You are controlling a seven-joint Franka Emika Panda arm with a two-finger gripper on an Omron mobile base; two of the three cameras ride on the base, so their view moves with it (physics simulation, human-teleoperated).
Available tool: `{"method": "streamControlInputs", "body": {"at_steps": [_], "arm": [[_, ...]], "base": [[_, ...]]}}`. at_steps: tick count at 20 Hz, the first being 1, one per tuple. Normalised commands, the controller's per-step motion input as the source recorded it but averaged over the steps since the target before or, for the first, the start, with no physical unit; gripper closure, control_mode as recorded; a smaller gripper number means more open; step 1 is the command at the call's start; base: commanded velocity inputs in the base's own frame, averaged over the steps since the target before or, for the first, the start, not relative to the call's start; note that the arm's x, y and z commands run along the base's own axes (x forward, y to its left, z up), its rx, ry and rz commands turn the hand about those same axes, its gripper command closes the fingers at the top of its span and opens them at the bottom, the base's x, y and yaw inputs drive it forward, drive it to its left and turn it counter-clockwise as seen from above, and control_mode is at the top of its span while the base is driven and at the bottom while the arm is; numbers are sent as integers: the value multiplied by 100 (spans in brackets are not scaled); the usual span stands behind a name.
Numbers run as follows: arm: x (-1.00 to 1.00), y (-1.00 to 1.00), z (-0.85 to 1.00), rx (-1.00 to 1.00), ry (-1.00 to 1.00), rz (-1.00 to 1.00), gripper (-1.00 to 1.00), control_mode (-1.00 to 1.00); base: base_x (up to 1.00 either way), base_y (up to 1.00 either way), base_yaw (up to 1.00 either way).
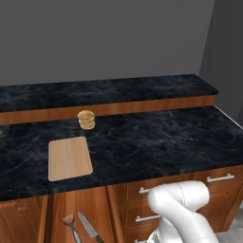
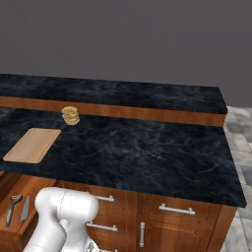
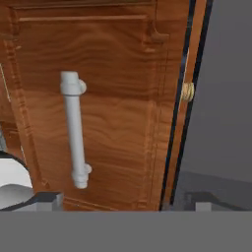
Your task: Open the drawer on the left and place the cutting tools on the cutting board.
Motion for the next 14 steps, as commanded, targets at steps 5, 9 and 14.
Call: {"method": "streamControlInputs", "body": {"at_steps": [5,9,14], "arm": [[-72,16,83,7,12,-23,-100,-100],[-73,5,89,7,0,-19,-100,-100],[-4,-11,64,9,4,-20,-100,-100]], "base": [[0,0,0],[0,0,0],[0,0,0]]}}
